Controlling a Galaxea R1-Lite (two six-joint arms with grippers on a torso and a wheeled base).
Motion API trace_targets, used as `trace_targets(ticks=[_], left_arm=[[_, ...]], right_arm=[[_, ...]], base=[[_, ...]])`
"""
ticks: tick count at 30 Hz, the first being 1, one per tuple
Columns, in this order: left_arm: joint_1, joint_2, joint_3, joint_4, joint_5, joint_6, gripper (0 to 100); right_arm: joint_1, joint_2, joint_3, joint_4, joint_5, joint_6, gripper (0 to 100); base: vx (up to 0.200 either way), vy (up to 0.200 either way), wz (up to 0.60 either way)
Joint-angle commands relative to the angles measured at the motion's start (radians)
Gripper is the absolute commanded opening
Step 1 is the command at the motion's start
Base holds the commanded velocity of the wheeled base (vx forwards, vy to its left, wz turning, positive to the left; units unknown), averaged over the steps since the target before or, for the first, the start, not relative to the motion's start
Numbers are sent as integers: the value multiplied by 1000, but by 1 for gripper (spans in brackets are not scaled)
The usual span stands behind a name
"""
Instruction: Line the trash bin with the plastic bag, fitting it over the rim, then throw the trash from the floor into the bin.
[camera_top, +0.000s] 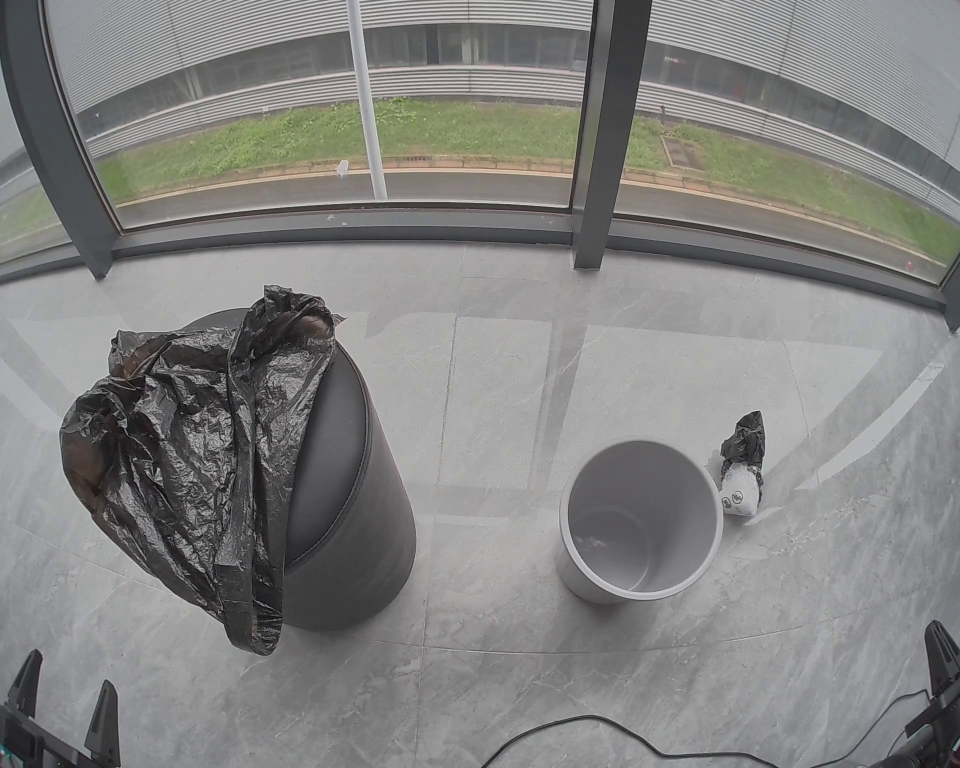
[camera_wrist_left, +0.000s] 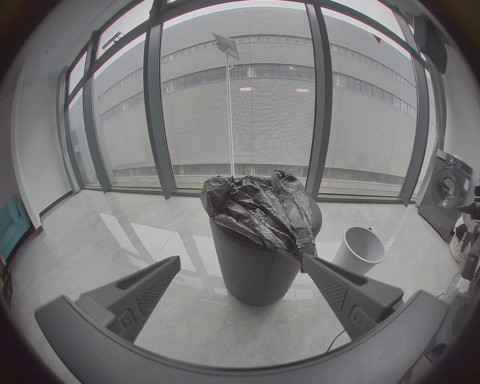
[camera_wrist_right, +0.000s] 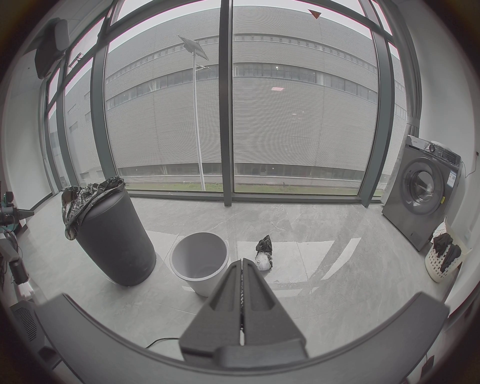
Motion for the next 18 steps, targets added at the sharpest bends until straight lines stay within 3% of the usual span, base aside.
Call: trace_targets(ticks=[1, 5, 14, 15, 18], left_arm=[[0, -17, 16, 11, -7, 22, 100], [-3, -3, 15, 10, -17, -25, 100], [-3, -11, -16, -23, -40, -18, 100], [-20, 189, -235, -95, -27, -67, 100], [-87, 505, -492, -132, -36, -255, 100]], right_arm=[[0, -12, 16, 0, 0, -1, 0], [0, -12, 16, 0, 0, 1, 0], [0, -12, 16, -2, 0, 4, 0], [0, -12, 16, -2, 0, 4, 0], [0, -10, 16, 0, 0, 4, 0]], base=[[0, 0, 0], [0, 0, 0], [0, 0, 0], [0, 0, 0], [0, 0, 0]])
